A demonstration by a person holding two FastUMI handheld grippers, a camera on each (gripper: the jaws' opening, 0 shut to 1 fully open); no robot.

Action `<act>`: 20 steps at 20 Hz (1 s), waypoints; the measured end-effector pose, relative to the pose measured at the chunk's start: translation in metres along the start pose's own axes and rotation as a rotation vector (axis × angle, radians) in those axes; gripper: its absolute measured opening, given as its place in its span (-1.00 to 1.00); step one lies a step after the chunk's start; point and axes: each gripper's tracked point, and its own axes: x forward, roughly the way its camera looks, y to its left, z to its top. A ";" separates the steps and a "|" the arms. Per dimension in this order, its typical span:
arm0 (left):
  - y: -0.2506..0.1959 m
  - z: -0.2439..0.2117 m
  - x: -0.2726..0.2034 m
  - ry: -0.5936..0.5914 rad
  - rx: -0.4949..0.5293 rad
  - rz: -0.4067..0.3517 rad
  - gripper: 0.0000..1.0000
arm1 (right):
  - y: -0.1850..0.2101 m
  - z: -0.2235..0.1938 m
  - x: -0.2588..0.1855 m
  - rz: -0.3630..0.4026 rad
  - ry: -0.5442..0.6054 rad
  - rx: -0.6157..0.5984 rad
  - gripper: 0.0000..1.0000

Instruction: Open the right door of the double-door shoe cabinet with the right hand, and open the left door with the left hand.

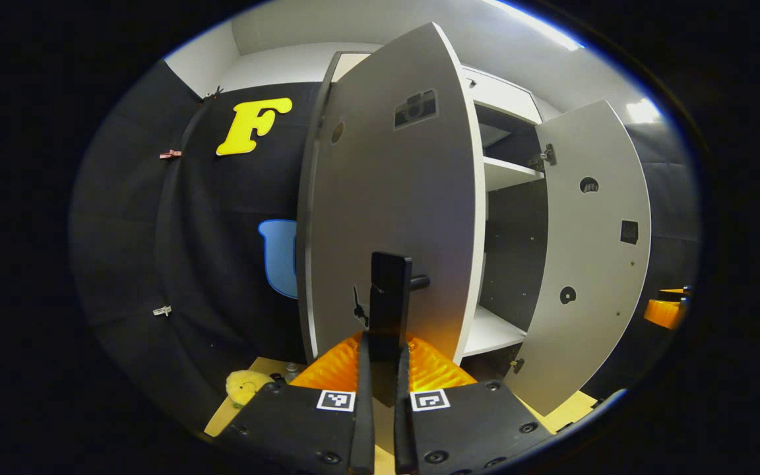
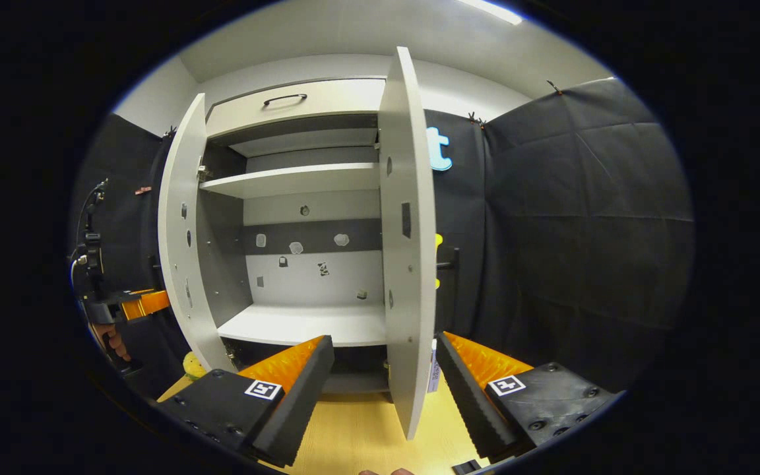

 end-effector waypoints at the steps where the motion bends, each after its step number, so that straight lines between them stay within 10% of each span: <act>1: 0.003 0.000 -0.002 -0.002 0.000 -0.001 -0.67 | 0.006 -0.001 0.001 0.003 0.001 -0.002 0.95; 20: 0.109 -0.003 -0.020 0.007 -0.015 0.079 -0.90 | 0.066 -0.005 0.002 0.041 0.010 -0.032 0.95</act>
